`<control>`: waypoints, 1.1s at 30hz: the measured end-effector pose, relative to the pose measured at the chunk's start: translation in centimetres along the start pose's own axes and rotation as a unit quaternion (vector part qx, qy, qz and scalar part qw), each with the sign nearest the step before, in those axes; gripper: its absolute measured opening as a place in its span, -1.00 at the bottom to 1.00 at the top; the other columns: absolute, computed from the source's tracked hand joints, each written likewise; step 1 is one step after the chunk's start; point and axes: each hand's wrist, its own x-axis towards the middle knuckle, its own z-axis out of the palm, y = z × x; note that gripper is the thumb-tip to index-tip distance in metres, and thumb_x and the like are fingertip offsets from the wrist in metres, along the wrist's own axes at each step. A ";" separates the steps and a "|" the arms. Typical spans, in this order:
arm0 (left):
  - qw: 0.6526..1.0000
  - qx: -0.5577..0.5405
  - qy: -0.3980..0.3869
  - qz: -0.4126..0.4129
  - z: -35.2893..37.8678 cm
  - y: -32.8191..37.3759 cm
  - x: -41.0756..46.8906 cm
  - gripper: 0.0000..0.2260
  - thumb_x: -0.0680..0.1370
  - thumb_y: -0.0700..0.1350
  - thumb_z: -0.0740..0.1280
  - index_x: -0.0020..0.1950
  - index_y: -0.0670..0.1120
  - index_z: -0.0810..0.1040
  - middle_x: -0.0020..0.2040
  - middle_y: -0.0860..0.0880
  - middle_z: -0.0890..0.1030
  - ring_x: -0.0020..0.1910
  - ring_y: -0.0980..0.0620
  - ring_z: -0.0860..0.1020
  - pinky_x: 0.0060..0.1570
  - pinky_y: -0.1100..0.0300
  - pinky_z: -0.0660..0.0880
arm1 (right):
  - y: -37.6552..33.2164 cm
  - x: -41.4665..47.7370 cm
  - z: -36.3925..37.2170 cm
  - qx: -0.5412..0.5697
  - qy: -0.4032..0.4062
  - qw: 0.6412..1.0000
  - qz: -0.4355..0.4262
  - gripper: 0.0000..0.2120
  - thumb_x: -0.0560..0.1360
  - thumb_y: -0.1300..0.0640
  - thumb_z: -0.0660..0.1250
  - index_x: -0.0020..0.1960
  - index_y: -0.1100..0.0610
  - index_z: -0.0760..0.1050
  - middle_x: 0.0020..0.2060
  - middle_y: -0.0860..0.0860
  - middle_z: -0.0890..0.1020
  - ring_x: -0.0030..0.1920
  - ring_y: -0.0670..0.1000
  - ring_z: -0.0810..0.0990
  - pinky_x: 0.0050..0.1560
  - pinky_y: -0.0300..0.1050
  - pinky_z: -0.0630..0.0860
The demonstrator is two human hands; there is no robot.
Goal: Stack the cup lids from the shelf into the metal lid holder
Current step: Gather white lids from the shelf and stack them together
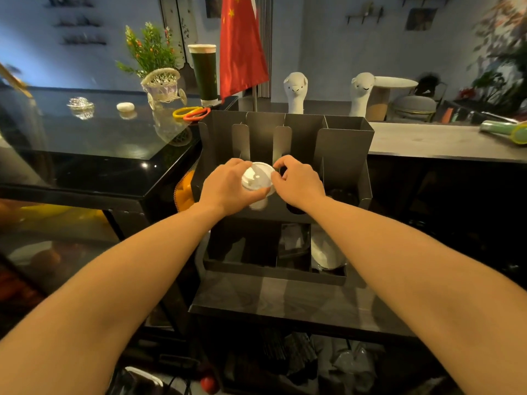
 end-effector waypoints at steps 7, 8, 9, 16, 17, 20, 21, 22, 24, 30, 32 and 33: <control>0.993 0.043 -0.062 -0.096 1.8 0.2 4.8 -0.39 0.45 0.37 0.34 0.34 -0.01 0.52 0.24 -0.02 0.60 0.14 -0.03 0.56 0.01 0.08 0.51 | -1.1 2.5 -0.3 -0.119 -0.053 0.992 -0.001 -0.72 0.66 0.07 0.16 0.33 0.06 0.47 0.09 0.08 0.61 0.01 0.09 0.57 -0.13 -0.06 0.42; 0.990 0.041 -0.072 -0.110 2.0 0.1 5.3 -0.40 0.46 0.38 0.33 0.32 -0.02 0.53 0.21 -0.02 0.61 0.11 -0.02 0.57 -0.02 0.09 0.51 | -1.3 2.8 -0.2 -0.139 -0.055 0.989 -0.001 -0.74 0.66 0.09 0.16 0.30 0.07 0.50 0.07 0.09 0.60 0.01 0.10 0.57 -0.14 -0.05 0.40; 0.988 0.041 -0.083 -0.121 2.2 0.0 5.6 -0.40 0.46 0.38 0.32 0.30 -0.02 0.54 0.17 -0.02 0.62 0.07 -0.01 0.57 -0.05 0.10 0.51 | -1.5 3.2 -0.2 -0.158 -0.055 0.986 -0.002 -0.76 0.65 0.10 0.18 0.26 0.08 0.52 0.04 0.09 0.60 -0.02 0.09 0.56 -0.16 -0.05 0.39; 0.983 0.051 -0.116 -0.134 3.0 -0.4 5.7 -0.42 0.43 0.41 0.34 0.20 -0.03 0.59 0.02 0.00 0.64 -0.08 0.04 0.54 -0.09 0.07 0.56 | -1.6 4.4 0.1 -0.191 -0.074 0.979 0.015 -0.83 0.62 0.15 0.25 0.16 0.14 0.54 -0.10 0.08 0.56 -0.13 0.07 0.53 -0.14 -0.04 0.45; 0.983 0.050 -0.114 -0.134 3.0 -0.5 5.6 -0.41 0.43 0.41 0.34 0.20 -0.03 0.59 0.01 0.00 0.64 -0.08 0.04 0.54 -0.10 0.08 0.56 | -1.7 4.5 0.1 -0.196 -0.079 0.977 0.014 -0.83 0.61 0.16 0.26 0.17 0.15 0.53 -0.11 0.08 0.54 -0.12 0.08 0.53 -0.13 -0.03 0.46; 0.982 0.047 -0.129 -0.130 2.7 -0.4 5.8 -0.40 0.43 0.40 0.35 0.23 -0.04 0.58 0.05 -0.02 0.65 -0.06 0.02 0.55 -0.06 0.05 0.56 | -2.2 4.8 0.1 -0.229 -0.096 0.969 0.001 -0.80 0.58 0.18 0.31 0.20 0.16 0.50 -0.08 0.10 0.53 -0.12 0.09 0.49 -0.11 -0.02 0.43; 0.981 0.048 -0.140 -0.128 2.4 -0.4 5.8 -0.40 0.44 0.39 0.35 0.25 -0.04 0.57 0.07 -0.03 0.65 -0.05 0.01 0.55 -0.04 0.04 0.56 | -2.3 4.8 0.1 -0.239 -0.098 0.966 -0.003 -0.79 0.58 0.18 0.31 0.20 0.17 0.50 -0.08 0.10 0.53 -0.12 0.09 0.48 -0.12 -0.02 0.42; 0.979 0.050 -0.153 -0.127 2.2 -0.4 5.9 -0.39 0.44 0.39 0.34 0.26 -0.05 0.57 0.08 -0.04 0.65 -0.04 0.00 0.55 -0.03 0.04 0.55 | -2.4 4.9 0.1 -0.243 -0.099 0.965 -0.004 -0.79 0.58 0.18 0.31 0.21 0.17 0.50 -0.09 0.10 0.52 -0.13 0.09 0.48 -0.12 -0.03 0.41; 0.976 0.057 -0.168 -0.124 1.8 -0.2 5.9 -0.40 0.47 0.38 0.31 0.28 -0.05 0.55 0.09 -0.05 0.63 -0.03 0.00 0.53 -0.02 0.05 0.52 | -2.4 4.8 0.2 -0.242 -0.099 0.965 0.001 -0.78 0.58 0.19 0.31 0.22 0.16 0.50 -0.12 0.09 0.50 -0.14 0.08 0.49 -0.13 -0.03 0.42; 0.973 0.064 -0.189 -0.112 1.3 -0.1 5.6 -0.71 0.62 0.03 0.17 0.25 -0.04 0.52 0.11 -0.08 0.60 -0.04 -0.01 0.53 -0.08 0.08 0.48 | -2.4 4.6 0.0 -0.233 -0.102 0.967 -0.001 -0.77 0.58 0.22 0.31 0.24 0.18 0.48 -0.10 0.10 0.48 -0.12 0.08 0.48 -0.11 -0.03 0.42; 0.974 0.082 -0.186 -0.100 1.1 -0.2 5.3 -0.68 0.61 0.03 0.19 0.33 -0.02 0.50 0.22 -0.07 0.58 0.06 -0.06 0.54 -0.02 0.05 0.51 | -2.4 4.3 -0.1 -0.221 -0.095 0.971 0.006 -0.78 0.59 0.21 0.30 0.23 0.18 0.49 -0.10 0.10 0.48 -0.12 0.08 0.48 -0.12 -0.04 0.41; 0.978 0.083 -0.165 -0.097 1.1 -0.3 5.1 -0.65 0.60 0.03 0.23 0.36 -0.01 0.49 0.28 -0.06 0.54 0.15 -0.08 0.52 0.06 0.01 0.52 | -2.4 4.0 -0.1 -0.210 -0.084 0.974 0.007 -0.80 0.60 0.19 0.29 0.21 0.18 0.51 -0.10 0.09 0.49 -0.13 0.07 0.48 -0.14 -0.05 0.41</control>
